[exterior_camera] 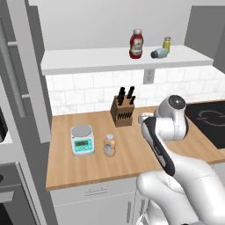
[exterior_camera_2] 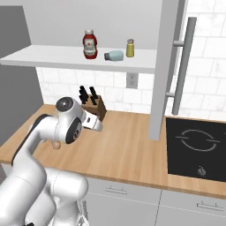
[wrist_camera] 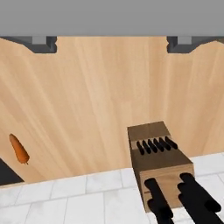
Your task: Put the shaker and condiment bottle from the counter next to their counterparts in the cabinet.
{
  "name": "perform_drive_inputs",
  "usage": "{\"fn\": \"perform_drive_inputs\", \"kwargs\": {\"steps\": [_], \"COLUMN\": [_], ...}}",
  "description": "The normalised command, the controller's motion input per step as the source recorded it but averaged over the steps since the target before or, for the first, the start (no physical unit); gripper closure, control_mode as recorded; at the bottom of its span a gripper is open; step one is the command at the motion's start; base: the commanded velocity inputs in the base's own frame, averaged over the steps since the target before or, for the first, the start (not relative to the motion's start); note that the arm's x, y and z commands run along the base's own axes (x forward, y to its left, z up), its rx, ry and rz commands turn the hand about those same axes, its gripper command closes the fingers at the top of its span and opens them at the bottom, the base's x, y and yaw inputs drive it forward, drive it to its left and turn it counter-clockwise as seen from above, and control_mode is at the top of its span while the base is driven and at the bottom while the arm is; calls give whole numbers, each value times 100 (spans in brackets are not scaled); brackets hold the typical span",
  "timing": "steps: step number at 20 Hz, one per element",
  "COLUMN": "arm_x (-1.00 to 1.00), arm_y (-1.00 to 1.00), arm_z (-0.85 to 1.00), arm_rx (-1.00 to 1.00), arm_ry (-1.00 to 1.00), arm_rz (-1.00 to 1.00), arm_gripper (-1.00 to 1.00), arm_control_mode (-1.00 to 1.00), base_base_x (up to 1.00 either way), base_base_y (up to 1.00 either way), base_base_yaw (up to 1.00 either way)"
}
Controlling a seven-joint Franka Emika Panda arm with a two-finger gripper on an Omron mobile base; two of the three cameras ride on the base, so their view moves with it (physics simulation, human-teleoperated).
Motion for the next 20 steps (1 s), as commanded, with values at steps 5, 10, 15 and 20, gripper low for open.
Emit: {"fn": "perform_drive_inputs", "kwargs": {"steps": [5,10,15,20], "arm_x": [-22,-13,-4,0], "arm_y": [29,22,22,19], "arm_z": [-32,-12,0,0], "arm_rx": [1,6,12,10], "arm_ry": [1,0,1,6], "arm_rz": [0,2,4,5], "arm_gripper": [-100,-100,-100,-100], "arm_control_mode": [-100,-100,-100,-100], "base_base_x": [0,0,0,0], "base_base_y": [0,0,0,0], "base_base_yaw": [0,0,0,0]}}
